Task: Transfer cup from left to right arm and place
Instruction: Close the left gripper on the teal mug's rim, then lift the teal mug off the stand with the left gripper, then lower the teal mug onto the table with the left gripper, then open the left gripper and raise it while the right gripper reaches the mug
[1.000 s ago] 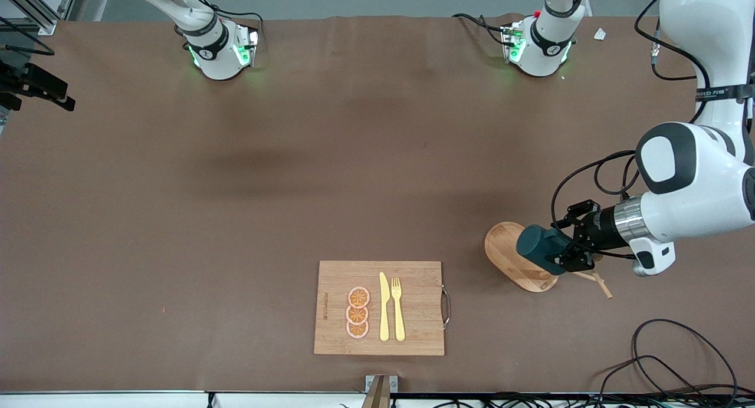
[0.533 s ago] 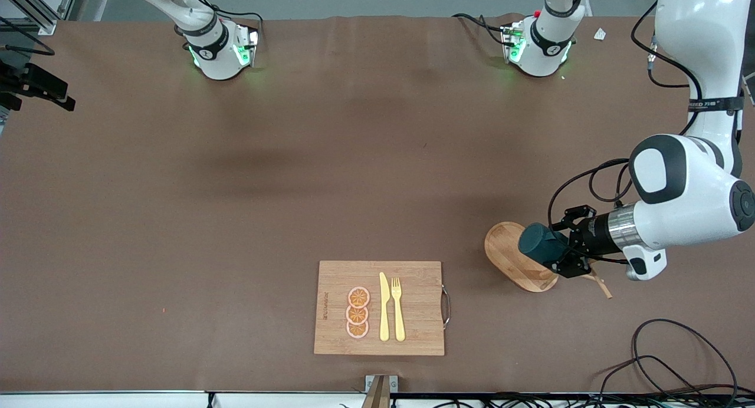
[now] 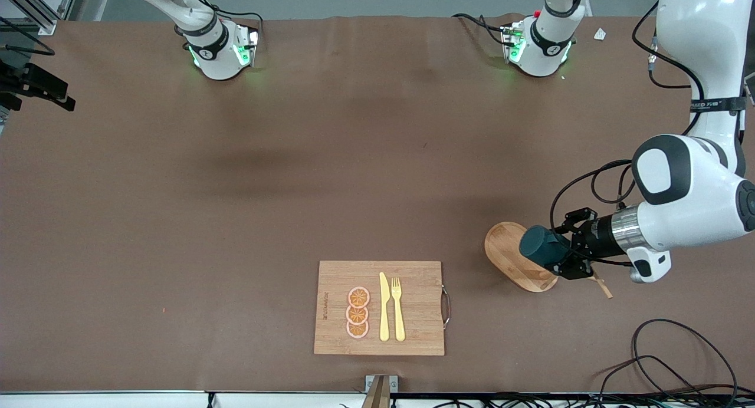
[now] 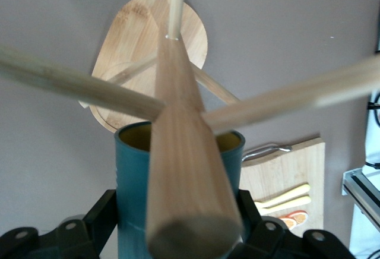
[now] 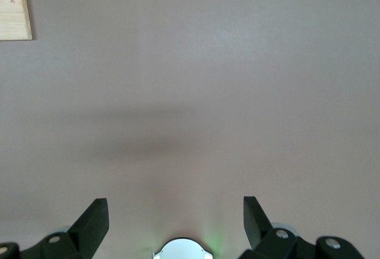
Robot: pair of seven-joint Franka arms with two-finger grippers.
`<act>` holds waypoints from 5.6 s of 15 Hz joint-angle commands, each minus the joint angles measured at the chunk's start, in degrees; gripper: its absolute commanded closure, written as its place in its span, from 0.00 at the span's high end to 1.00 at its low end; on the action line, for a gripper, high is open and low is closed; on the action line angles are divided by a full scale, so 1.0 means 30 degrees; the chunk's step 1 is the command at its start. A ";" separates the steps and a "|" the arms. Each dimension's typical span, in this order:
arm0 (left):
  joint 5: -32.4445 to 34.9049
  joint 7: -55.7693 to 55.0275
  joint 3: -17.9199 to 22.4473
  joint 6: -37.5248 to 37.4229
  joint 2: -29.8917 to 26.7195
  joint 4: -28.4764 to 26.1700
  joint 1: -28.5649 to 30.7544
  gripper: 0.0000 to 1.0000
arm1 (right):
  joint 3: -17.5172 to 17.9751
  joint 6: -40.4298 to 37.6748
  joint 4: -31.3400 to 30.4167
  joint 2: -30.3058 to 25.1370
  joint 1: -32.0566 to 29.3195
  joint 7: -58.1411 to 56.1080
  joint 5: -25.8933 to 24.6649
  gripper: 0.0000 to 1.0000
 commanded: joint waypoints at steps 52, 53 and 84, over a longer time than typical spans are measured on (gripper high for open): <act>3.4360 -2.3807 -0.3730 -0.0542 0.7117 0.1552 -2.0369 1.00 | -0.0021 0.0373 0.0770 0.0538 -0.0260 -0.0680 -0.0225 1.00; 3.3336 -2.3661 -0.4143 -0.1102 0.6591 0.1552 -2.0340 1.00 | -0.0021 0.0577 0.0798 0.1354 -0.0260 -0.0651 -0.0196 1.00; 1.2146 1.3861 -0.4060 -0.8047 -0.7035 0.1670 0.0957 1.00 | 0.0096 1.6688 -0.7082 0.8068 1.3975 3.3153 0.0303 1.00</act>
